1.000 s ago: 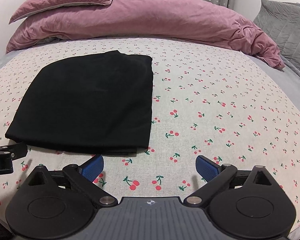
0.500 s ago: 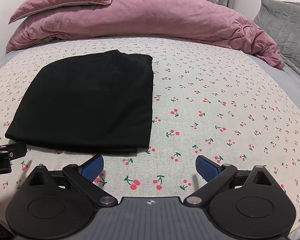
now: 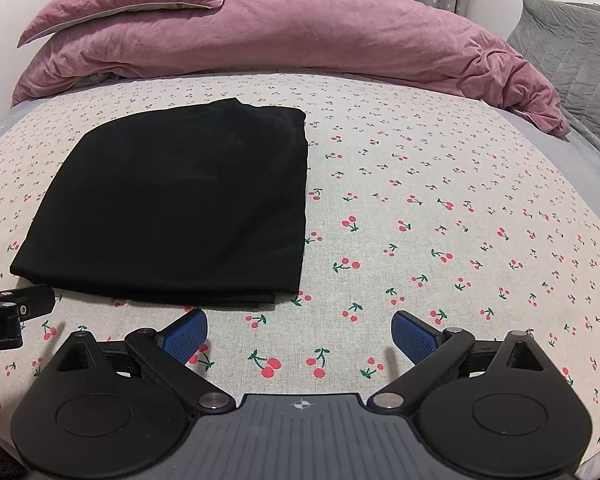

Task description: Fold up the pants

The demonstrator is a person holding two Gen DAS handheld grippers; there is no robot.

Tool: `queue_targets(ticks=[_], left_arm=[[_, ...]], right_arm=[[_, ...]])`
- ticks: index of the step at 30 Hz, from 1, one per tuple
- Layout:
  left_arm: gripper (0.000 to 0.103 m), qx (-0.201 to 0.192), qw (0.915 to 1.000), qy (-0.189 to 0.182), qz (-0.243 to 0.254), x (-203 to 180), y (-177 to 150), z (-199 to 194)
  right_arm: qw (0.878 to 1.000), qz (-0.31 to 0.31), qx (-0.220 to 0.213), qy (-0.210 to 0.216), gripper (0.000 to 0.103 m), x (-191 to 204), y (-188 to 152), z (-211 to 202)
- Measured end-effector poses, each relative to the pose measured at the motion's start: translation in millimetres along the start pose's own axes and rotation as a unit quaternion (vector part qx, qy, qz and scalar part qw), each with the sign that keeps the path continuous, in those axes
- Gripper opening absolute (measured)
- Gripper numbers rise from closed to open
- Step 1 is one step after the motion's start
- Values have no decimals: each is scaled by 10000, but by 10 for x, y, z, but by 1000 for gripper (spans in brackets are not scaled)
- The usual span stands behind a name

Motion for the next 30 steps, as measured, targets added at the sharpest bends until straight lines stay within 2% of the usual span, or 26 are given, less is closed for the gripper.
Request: queue_targets(ticks=[30], left_arm=[[103, -28, 10000, 13, 1, -11, -6, -11]], right_arm=[[10000, 11, 26, -8, 98, -7, -25, 17]])
Point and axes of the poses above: each gripper's, at about its wrist camera, not at the fingertips, and z roughly the way its jaws point, x to its left, y to its top, the point moved 5 cm from there along z, roughly the way its jaws point, and after that the axes turned 5 degrees about z, right-handed, at the moved point
